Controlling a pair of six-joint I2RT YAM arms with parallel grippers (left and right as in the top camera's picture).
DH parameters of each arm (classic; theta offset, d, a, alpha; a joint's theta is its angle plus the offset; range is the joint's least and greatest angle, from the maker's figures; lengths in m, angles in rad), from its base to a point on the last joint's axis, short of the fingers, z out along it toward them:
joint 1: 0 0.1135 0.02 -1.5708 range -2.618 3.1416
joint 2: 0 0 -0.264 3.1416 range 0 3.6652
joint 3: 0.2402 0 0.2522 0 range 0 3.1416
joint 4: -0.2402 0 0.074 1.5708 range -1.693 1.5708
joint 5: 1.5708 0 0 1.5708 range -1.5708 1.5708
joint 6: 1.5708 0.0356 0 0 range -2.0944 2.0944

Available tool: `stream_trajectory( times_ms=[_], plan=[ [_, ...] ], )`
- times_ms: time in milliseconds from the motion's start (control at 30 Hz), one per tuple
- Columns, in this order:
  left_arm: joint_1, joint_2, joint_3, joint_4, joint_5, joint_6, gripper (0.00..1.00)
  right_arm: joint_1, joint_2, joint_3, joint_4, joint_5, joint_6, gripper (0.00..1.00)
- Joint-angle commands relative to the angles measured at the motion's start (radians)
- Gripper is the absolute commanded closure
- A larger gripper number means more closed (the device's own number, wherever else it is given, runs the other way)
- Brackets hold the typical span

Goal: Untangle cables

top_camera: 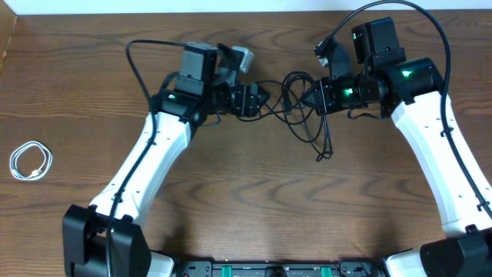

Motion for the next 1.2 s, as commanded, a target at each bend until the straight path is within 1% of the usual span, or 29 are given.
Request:
stream_trajectory(
  times_ms=[0,33,67,100,133,200,300,433,500,600,633,700,800,867,1000,1167],
  plan=[
    [-0.008,0.028,0.001,0.006,-0.009,-0.009,0.36,0.005,0.000,0.011,0.002,-0.028,-0.025,0.99],
    [-0.009,0.034,0.001,0.006,-0.010,-0.009,0.51,0.005,0.000,0.011,0.002,-0.028,-0.029,0.99],
    [-0.009,0.040,0.001,0.006,-0.010,-0.009,0.73,0.005,0.000,0.011,0.002,-0.028,-0.029,0.99],
    [-0.009,0.047,0.001,0.006,-0.025,-0.009,0.89,0.005,0.000,0.011,0.002,-0.028,-0.029,0.99],
    [-0.008,0.050,0.001,0.005,-0.050,-0.009,0.92,0.005,0.000,0.011,0.002,-0.028,-0.029,0.99],
    [-0.008,0.052,0.001,0.006,-0.134,-0.009,0.92,0.005,0.000,0.011,0.002,-0.028,-0.029,0.99],
    [-0.008,0.049,0.001,0.015,-0.218,-0.009,0.92,0.004,0.000,0.011,0.002,-0.024,-0.028,0.99],
    [-0.006,0.017,0.009,0.011,-0.352,-0.014,0.92,-0.006,0.000,0.011,-0.016,0.019,-0.027,0.99],
    [0.005,-0.016,0.014,-0.009,-0.472,-0.059,0.92,-0.023,0.000,0.011,-0.032,0.068,-0.003,0.99],
    [0.029,-0.065,0.014,-0.051,-0.581,-0.081,0.92,-0.049,0.000,0.011,-0.042,0.128,0.007,0.99],
    [0.040,-0.081,0.014,-0.074,-0.610,-0.081,0.93,-0.061,0.000,0.011,-0.046,0.158,0.013,0.98],
    [0.068,-0.109,0.014,-0.129,-0.664,-0.081,0.92,-0.084,0.000,0.011,-0.051,0.217,0.033,0.91],
    [0.112,-0.133,0.014,-0.206,-0.691,-0.080,0.93,-0.121,0.000,0.011,-0.061,0.298,0.049,0.88],
    [0.146,-0.138,0.014,-0.248,-0.691,-0.080,0.92,-0.150,0.000,0.011,-0.068,0.346,0.056,0.88],
    [0.210,-0.138,0.014,-0.298,-0.701,-0.080,0.93,-0.207,0.000,0.010,-0.087,0.427,0.059,0.86],
    [0.238,-0.138,0.014,-0.307,-0.702,-0.074,0.92,-0.272,0.001,0.010,-0.123,0.489,0.059,0.72]
  ],
)
